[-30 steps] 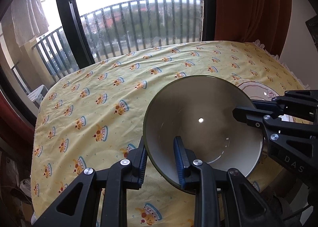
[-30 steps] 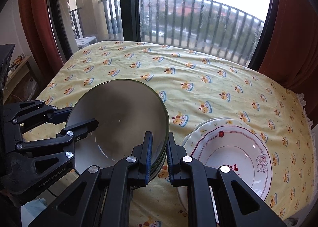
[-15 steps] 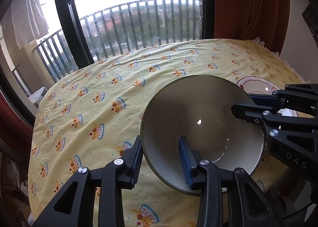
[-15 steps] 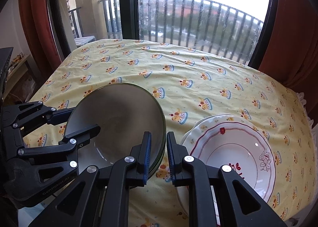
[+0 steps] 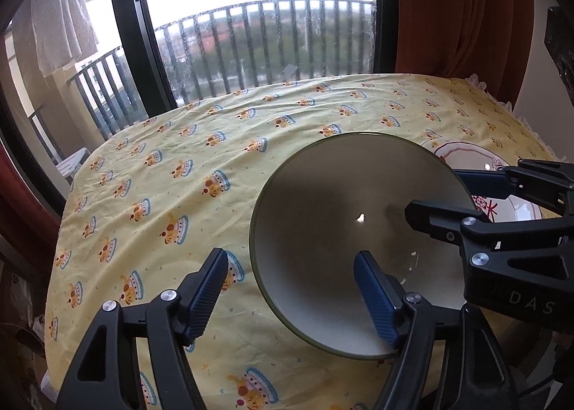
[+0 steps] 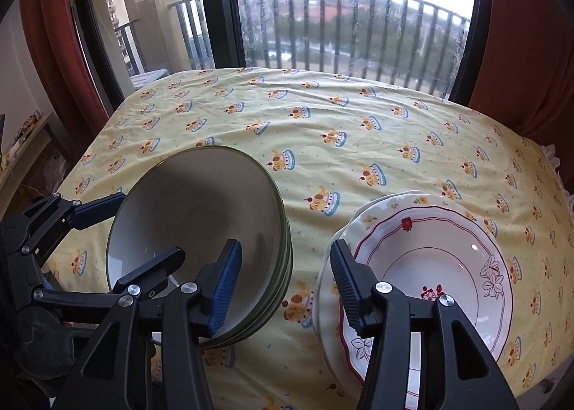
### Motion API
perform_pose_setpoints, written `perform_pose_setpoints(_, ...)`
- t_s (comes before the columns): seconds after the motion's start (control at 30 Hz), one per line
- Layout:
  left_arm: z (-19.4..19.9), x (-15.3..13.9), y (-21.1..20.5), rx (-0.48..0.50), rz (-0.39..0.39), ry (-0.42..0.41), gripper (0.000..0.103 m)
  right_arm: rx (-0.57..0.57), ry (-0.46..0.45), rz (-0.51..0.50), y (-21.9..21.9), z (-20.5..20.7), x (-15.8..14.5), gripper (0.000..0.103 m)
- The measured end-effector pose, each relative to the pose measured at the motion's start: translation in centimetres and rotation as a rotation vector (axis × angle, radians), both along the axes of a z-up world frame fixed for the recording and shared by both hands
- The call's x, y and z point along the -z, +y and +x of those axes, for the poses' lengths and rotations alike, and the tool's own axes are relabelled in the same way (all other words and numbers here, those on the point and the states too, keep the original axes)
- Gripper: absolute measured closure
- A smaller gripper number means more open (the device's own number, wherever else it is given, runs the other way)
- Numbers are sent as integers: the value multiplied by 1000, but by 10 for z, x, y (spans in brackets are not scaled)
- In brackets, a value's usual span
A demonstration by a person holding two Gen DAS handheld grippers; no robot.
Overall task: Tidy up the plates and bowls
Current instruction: 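Lower the small bowl into the nested bowls with both grippers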
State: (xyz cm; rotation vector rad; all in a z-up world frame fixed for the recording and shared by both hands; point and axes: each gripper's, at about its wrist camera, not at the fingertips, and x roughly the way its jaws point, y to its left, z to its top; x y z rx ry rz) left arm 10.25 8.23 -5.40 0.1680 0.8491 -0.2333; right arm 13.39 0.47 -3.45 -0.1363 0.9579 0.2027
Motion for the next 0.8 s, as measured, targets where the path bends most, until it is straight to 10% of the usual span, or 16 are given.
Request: perform_pose_setpoints(0.8, 12, 11, 7, -95, -100, 105, 19, 56, 199, 289, -13, 27, 39, 58)
